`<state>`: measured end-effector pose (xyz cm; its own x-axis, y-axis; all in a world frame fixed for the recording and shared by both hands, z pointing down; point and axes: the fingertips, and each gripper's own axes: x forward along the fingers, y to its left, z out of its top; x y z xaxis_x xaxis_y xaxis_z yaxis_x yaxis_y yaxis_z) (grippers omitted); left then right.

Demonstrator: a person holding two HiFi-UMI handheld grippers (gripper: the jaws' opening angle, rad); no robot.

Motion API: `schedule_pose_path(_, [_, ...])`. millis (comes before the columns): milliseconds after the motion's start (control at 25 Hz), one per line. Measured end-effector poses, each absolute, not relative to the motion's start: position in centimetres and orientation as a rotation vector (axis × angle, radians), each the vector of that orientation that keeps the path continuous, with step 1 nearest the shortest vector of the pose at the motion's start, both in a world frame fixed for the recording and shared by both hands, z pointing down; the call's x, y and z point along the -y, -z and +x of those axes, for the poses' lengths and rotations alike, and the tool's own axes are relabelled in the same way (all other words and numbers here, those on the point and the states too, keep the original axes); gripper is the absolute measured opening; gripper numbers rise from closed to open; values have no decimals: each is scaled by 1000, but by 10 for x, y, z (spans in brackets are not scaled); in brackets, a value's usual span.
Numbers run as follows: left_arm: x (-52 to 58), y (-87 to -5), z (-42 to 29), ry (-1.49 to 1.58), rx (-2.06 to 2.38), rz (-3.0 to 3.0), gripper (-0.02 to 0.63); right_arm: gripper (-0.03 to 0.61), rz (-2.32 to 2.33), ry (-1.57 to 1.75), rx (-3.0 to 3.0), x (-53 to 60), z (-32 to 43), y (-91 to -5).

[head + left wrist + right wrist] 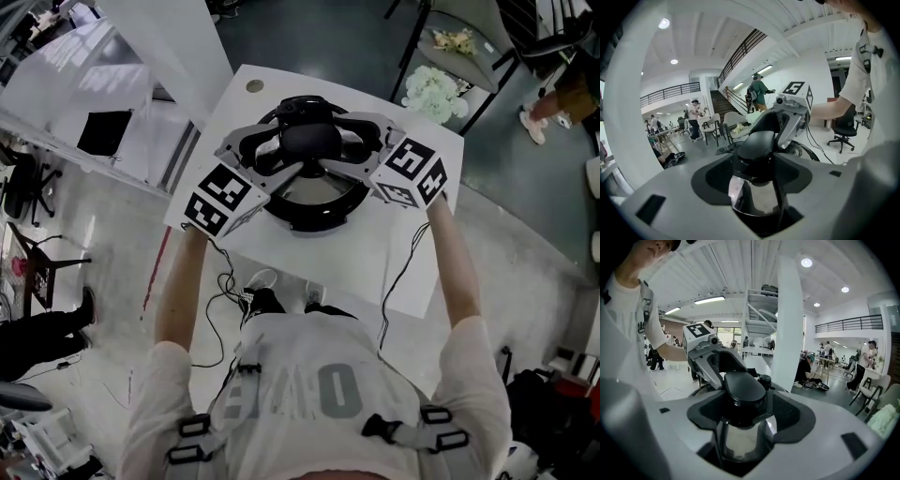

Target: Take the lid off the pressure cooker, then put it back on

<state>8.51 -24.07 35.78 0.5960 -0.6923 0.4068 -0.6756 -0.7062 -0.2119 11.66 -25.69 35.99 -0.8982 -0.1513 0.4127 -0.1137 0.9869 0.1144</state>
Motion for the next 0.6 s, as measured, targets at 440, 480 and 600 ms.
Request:
schedule_pose_path(440, [239, -362, 85, 728, -1140, -2839, 230, 265, 144, 167, 2676, 251, 115, -362])
schedule_pose_path(480, [239, -361, 85, 727, -1129, -2840, 230, 262, 145, 172, 2670, 252, 115, -362])
schedule_pose_path(600, [240, -361, 85, 724, -1085, -2850, 230, 258, 154, 187, 2655, 252, 115, -362])
